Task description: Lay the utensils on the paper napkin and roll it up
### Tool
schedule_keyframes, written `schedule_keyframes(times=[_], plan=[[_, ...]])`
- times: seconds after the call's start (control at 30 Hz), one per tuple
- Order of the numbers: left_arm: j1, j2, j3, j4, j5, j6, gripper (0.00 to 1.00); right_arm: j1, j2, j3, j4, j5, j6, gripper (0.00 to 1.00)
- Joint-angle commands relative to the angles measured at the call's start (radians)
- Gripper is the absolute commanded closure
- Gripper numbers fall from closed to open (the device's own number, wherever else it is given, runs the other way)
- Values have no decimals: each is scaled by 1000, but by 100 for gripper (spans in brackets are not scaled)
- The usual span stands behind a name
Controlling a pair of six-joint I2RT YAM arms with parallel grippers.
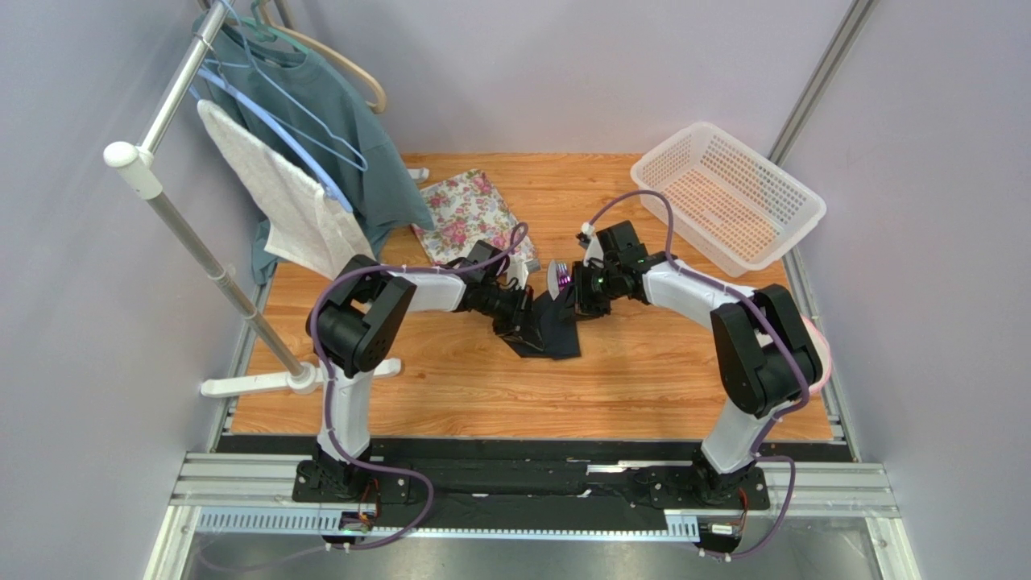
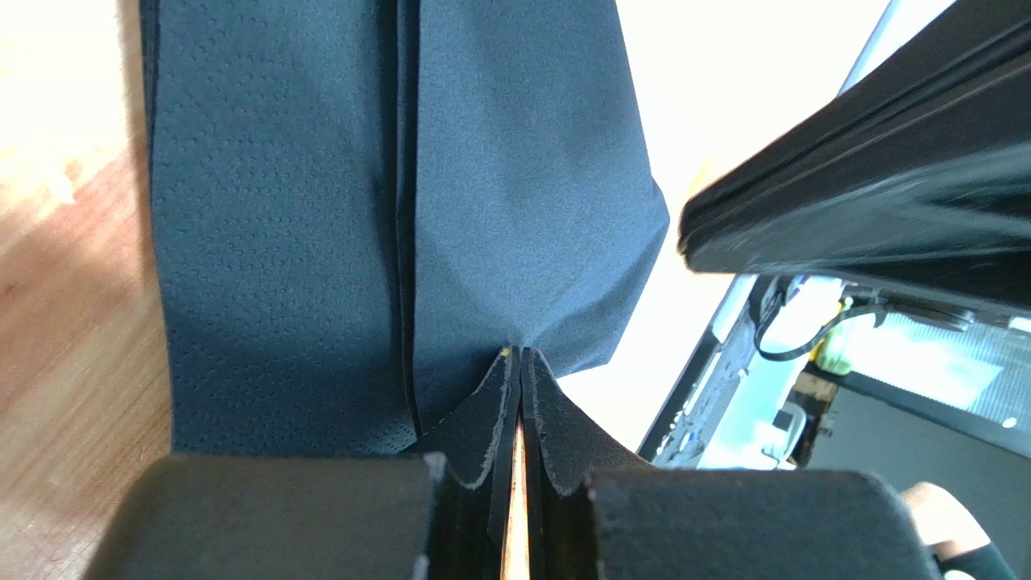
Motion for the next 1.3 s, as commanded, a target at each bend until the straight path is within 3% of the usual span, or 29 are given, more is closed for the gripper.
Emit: schedule_keyframes(times=[0.0,0.57,0.87,1.03,1.27], plan=[[1,25,66,-74,-44,85,93,5,18,78,12,79,6,96],[9,16,74,-97,-34,112,91,17,195,86,129,150,55,97],[14,-128,-24,191,95,-40,77,16,219,39,147,110,98,98],[-22,-92,-13,227,77,-97,77,16,221,43,146,93,116,98],[-16,25,-25,228,52,-122,84,7,215,47,142,59,122,97]])
